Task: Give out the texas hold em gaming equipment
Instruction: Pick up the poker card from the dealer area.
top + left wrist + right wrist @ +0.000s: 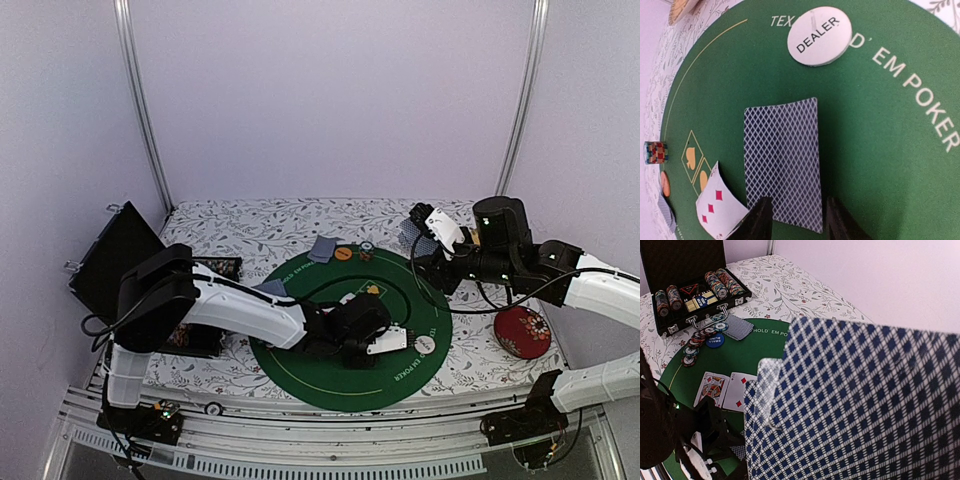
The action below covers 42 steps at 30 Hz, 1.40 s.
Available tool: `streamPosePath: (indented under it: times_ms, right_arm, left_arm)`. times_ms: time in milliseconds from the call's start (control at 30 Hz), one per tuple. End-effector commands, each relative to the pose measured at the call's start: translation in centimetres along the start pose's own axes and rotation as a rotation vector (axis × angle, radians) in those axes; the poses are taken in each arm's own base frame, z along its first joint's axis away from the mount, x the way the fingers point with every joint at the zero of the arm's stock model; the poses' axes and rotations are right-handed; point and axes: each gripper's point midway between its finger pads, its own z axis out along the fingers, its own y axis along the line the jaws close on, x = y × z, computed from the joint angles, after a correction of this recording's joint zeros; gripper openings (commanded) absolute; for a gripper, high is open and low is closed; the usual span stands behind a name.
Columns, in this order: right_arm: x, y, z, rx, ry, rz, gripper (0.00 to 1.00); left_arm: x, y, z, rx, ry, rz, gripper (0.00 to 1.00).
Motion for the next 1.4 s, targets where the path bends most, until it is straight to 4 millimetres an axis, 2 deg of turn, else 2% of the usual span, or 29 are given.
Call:
streamPosePath:
  times_ms: [0, 167, 500, 567, 633, 733, 1000, 1233, 1367]
  right_arm:
    - [-1.5, -0.4, -0.5, 0.007, -0.039, -0.003, 0.44]
    - [-1.7, -0.4, -0.6, 0.003, -0.048, -0.004, 0.44]
    - [-2.2, -0.3, -1.0, -0.003, -0.068, -0.005, 0.44]
    - [-2.2, -0.3, -1.0, -0.004, -0.071, -0.007, 0.44]
    - [-2.2, -0.3, -1.0, -0.004, -0.071, -0.007, 0.44]
    - [-2.3, -0.3, -1.1, -0.003, -0.072, -0.006, 0.44]
    - [-2.4, -0.4, -1.2, -0.003, -0.078, -0.012, 0.44]
    - [-2.6, -0.2, -1.0, -0.012, -0.081, -0.011, 0.44]
    - [-2.7, -0.3, -1.3, -0.009, -0.087, -0.009, 0.44]
  left_arm:
    - [0.5, 0.0, 0.7, -0.084, 0.051, 0.075, 0.40]
    - [0.5, 1.3, 0.9, -0.170, 0.054, 0.119, 0.37]
    - [-0.9, 2.1, 0.8, -0.236, -0.041, 0.177, 0.19]
    - [-1.4, 2.1, 0.8, -0.246, -0.083, 0.189, 0.21]
    - [-1.8, 1.9, 1.0, -0.246, -0.118, 0.211, 0.28]
    - [-2.0, 1.4, 1.6, -0.237, -0.138, 0.239, 0.33]
    - [-1.5, 1.9, 2.7, -0.309, -0.133, 0.297, 0.29]
    - [-1.4, 3.6, 2.8, -0.365, -0.110, 0.299, 0.29]
    - [-0.3, 3.9, 3.6, -0.368, -0.069, 0.313, 0.29]
